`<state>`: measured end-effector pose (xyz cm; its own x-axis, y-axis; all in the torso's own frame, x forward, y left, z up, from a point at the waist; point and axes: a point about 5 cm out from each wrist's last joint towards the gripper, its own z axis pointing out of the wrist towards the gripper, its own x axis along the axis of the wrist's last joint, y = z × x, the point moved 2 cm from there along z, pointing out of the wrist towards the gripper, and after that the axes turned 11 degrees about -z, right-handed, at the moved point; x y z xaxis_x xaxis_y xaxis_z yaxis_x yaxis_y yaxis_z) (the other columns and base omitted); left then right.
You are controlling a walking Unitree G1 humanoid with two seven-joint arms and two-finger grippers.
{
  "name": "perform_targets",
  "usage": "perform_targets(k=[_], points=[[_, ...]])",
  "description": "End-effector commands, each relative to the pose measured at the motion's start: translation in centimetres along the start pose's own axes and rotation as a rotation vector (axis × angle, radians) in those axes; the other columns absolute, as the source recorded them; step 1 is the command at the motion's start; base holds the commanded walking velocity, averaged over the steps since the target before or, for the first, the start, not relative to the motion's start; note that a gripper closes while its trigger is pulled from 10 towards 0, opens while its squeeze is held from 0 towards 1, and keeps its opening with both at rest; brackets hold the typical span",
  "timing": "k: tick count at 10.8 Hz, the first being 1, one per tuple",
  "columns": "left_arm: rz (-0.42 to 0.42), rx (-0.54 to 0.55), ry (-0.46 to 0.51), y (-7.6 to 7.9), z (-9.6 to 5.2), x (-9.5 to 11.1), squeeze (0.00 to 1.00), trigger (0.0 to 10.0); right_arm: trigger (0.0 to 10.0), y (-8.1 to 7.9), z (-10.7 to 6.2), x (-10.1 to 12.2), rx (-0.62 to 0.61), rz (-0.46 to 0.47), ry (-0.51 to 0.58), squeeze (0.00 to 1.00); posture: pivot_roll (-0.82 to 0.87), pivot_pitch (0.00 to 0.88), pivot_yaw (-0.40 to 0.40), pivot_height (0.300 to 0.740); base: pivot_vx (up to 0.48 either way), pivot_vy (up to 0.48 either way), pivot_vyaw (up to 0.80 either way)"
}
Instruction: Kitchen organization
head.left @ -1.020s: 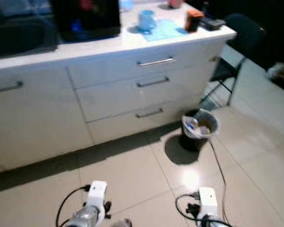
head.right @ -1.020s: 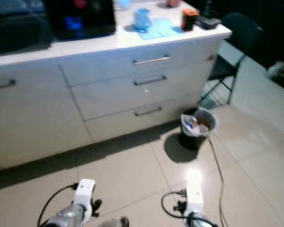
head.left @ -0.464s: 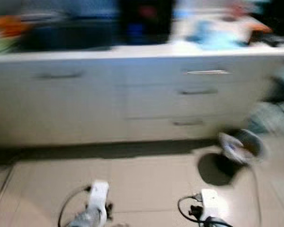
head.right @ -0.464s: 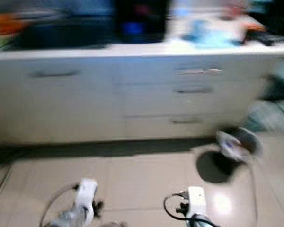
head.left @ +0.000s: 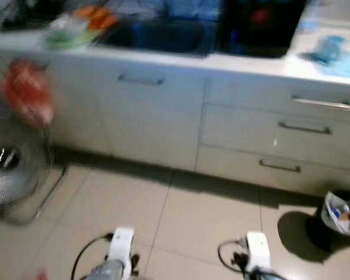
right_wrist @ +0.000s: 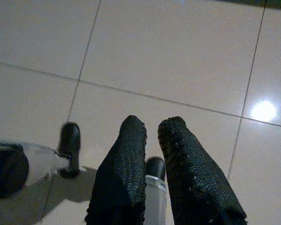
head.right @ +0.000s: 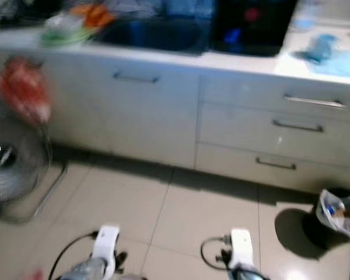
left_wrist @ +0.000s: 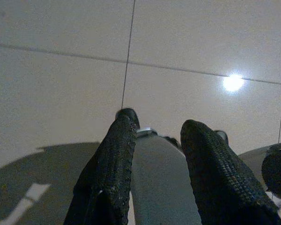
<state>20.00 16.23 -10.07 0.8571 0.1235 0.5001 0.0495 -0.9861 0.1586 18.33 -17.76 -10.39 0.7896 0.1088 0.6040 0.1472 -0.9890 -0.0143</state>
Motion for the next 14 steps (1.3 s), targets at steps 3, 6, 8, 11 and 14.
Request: perform_targets(k=[3, 6, 8, 11, 14], points=[[0.006, 0.008, 0.012, -0.32, -0.03, 0.55, 0.0, 10.0, 10.0, -0.28, 0.09, 0.11, 0.004, 0.015, 0.001, 0.0, 0.05, 0.047, -0.008, 0.74, 0.0, 0.0, 0.0], [0.008, 0.015, 0.0, -0.46, -0.05, 0.35, 0.0, 10.0, 10.0, -0.37, 0.07, 0.0, 0.006, 0.013, -0.002, 0.0, 0.05, 0.05, -0.002, 0.74, 0.0, 0.106, 0.0], [0.015, 0.02, -0.005, -0.6, -0.07, 0.32, 0.0, 10.0, 10.0, -0.49, 0.09, 0.01, 0.01, 0.016, 0.0, 0.0, 0.06, 0.052, 0.0, 0.74, 0.0, 0.48, 0.0], [0.017, 0.02, -0.005, -0.62, -0.06, 0.46, 0.0, 10.0, 10.0, -0.51, 0.13, 0.14, 0.01, 0.023, 0.003, 0.0, 0.06, 0.056, 0.002, 0.74, 0.0, 0.48, 0.0], [0.014, 0.022, -0.003, -0.61, -0.05, 0.55, 0.0, 10.0, 10.0, -0.49, 0.14, 0.23, 0.01, 0.027, 0.006, 0.0, 0.06, 0.059, 0.0, 0.74, 0.0, 0.48, 0.0]])
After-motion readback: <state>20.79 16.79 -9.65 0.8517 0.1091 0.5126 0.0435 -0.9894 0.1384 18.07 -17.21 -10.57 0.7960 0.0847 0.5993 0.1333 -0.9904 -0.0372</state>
